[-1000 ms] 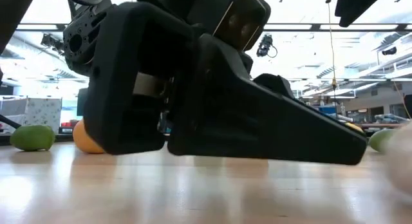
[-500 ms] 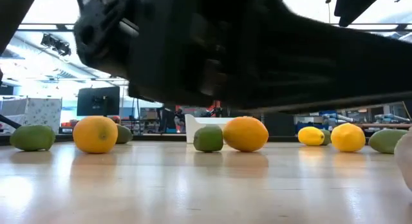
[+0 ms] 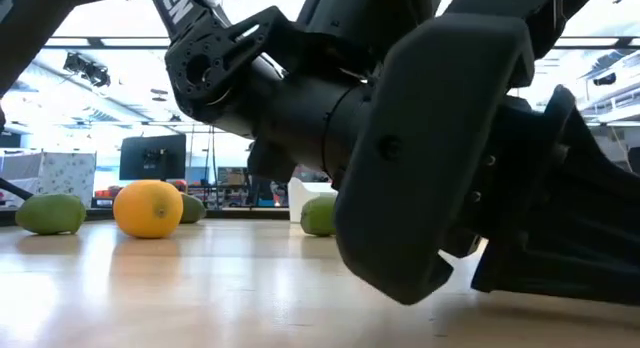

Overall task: Sort produce into baskets
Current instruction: Put the garlic into the top white bin

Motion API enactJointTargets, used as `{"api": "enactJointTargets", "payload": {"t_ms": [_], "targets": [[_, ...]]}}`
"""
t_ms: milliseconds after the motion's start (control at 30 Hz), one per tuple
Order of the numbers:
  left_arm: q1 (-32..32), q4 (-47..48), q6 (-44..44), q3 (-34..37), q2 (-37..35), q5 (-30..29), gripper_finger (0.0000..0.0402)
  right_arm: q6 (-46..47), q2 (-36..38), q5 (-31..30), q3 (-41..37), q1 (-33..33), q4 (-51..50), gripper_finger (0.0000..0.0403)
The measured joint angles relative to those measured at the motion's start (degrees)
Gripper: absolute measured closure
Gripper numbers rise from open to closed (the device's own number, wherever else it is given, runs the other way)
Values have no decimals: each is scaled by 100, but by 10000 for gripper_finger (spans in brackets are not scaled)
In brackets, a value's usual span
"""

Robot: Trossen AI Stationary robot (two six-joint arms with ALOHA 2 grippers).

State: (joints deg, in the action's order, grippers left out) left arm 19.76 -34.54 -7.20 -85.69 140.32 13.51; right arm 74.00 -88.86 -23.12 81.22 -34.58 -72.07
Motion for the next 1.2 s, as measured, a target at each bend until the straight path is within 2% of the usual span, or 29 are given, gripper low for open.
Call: {"api": "enactJointTargets", "payload": {"t_ms": [167, 267, 400, 567, 767, 967, 1200], "targets": [[-90, -24, 246, 0, 0, 6, 272, 142, 0, -194, 1, -119, -15, 241], [-197, 34, 748, 12, -41, 17, 318, 242, -2, -391, 1, -200, -4, 241], [-360, 354, 876, 242, -400, -58, 321, 381, -7, -450, 1, -384, 148, 241], [-502, 548, 449, 844, -1274, -1053, 321, 404, -8, -561, 1, -681, 477, 240], [-563, 542, 203, 1492, -2205, -1689, 317, 207, -11, -1168, -344, -921, 1152, 228], [-563, 620, -27, 1866, -2774, -1999, 307, -227, -17, -1520, -946, -658, 2156, 200], [-581, 642, -150, 1947, -3028, -2090, 305, -1014, -15, -1634, -1063, -288, 2791, 158]]}}
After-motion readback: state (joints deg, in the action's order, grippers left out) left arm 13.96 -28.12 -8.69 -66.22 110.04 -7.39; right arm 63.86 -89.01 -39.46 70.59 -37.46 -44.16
